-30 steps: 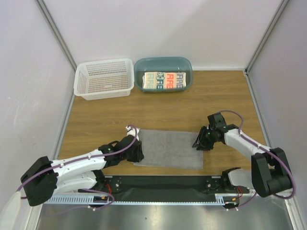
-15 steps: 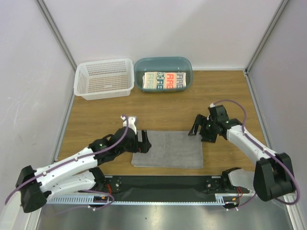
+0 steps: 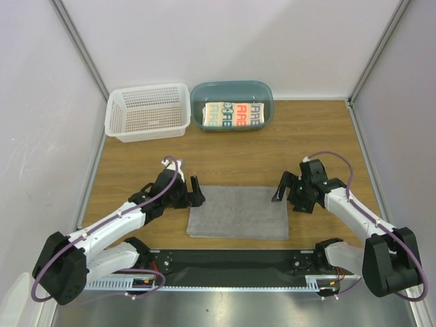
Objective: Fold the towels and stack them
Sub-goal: Fold the towel, then neatly place the folded towel into the bin
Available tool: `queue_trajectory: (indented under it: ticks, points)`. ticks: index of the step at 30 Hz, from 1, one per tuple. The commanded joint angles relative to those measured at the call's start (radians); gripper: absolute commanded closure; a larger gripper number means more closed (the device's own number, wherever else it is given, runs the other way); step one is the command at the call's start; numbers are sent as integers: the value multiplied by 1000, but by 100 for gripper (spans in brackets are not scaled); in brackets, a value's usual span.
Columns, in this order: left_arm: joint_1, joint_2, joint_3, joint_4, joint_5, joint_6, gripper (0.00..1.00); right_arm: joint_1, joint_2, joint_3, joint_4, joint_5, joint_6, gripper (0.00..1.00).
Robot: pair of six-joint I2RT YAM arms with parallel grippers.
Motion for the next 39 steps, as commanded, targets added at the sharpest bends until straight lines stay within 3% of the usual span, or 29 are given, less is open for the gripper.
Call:
queue_trajectory:
  ticks: [1,11,17,20,21,23,24,26,27,29,35,39]
  points:
    - [9,23,-35,151,132,13,2,0,-21,-39,33,-8,47,1]
    - [11,120,-132,205,193,-33,8,26,32,-126,67,-32,69,2]
    - [9,148,-190,259,217,-72,17,40,45,-169,113,-49,96,7]
    - [8,162,-199,266,204,-60,30,54,49,-180,131,-46,106,17]
    - [9,165,-201,275,192,-55,40,55,52,-183,138,-49,106,29]
    - [9,177,-207,289,186,-49,46,58,57,-189,156,-60,107,43]
    - [9,183,-207,324,183,-43,61,60,63,-189,158,-61,106,55]
    - [8,203,-204,354,187,-38,75,60,71,-185,162,-66,104,72]
    - [9,209,-198,369,190,-26,93,60,69,-179,164,-64,101,87]
    - [9,217,-163,366,175,2,97,60,65,-150,158,-51,93,100]
    - [11,128,-46,322,54,101,100,60,18,1,139,15,60,100]
    - [64,85,54,286,-3,192,100,60,73,171,128,44,24,100]
